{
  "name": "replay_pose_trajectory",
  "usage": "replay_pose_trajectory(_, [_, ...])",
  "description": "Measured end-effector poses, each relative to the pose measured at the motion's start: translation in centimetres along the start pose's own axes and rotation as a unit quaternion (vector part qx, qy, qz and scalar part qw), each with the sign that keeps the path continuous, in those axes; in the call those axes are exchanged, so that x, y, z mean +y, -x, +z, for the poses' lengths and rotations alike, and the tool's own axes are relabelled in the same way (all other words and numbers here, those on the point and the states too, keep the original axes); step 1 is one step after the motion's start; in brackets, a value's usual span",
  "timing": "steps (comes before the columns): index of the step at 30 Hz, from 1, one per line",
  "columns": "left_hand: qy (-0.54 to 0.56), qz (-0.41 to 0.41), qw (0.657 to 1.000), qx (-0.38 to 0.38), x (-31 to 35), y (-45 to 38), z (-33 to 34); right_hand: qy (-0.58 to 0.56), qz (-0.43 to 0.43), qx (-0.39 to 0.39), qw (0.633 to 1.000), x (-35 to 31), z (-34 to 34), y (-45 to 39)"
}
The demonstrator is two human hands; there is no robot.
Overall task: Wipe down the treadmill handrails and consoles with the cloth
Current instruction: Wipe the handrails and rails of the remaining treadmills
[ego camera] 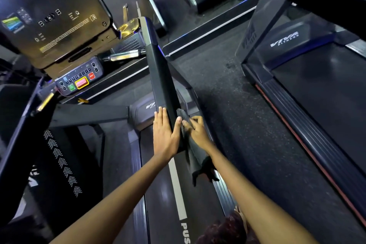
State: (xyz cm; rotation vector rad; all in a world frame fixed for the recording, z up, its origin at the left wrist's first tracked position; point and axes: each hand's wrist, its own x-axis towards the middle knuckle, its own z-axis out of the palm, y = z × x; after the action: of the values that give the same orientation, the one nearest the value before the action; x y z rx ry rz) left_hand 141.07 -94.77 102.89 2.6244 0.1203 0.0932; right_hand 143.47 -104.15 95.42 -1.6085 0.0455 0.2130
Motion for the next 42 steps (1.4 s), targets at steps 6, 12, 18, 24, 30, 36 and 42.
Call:
replay_pose_trajectory(6, [-0.002, -0.009, 1.0, -0.005, 0.2, 0.1, 0.0, 0.001, -0.033, 0.043, 0.999, 0.7, 0.3, 1.8])
replay_pose_trajectory(12, [-0.005, -0.01, 1.0, 0.002, 0.4, 0.1, 0.0, -0.008, -0.057, 0.047, 0.997, -1.2, -0.4, -1.2])
replay_pose_trajectory(18, [0.011, -0.006, 1.0, 0.013, 0.0, 0.1, 0.4, -0.022, -0.101, 0.005, 0.995, 1.1, -0.3, -2.2])
replay_pose_trajectory(24, [0.017, -0.014, 0.999, 0.031, -0.6, -1.2, 0.8, -0.04, -0.188, -0.012, 0.981, 3.3, -0.1, -3.6])
replay_pose_trajectory(30, [0.036, -0.029, 0.997, 0.056, -0.3, -1.4, 0.9, -0.032, -0.3, -0.023, 0.953, 5.8, -0.1, -1.4])
replay_pose_trajectory(36, [0.024, -0.061, 0.997, 0.047, 0.9, -0.3, 0.8, -0.03, -0.3, -0.025, 0.953, 5.5, -0.5, -1.2])
replay_pose_trajectory(42, [0.041, -0.064, 0.994, 0.081, 1.3, -0.2, 1.0, 0.002, -0.347, 0.007, 0.938, 3.0, -0.5, -3.3])
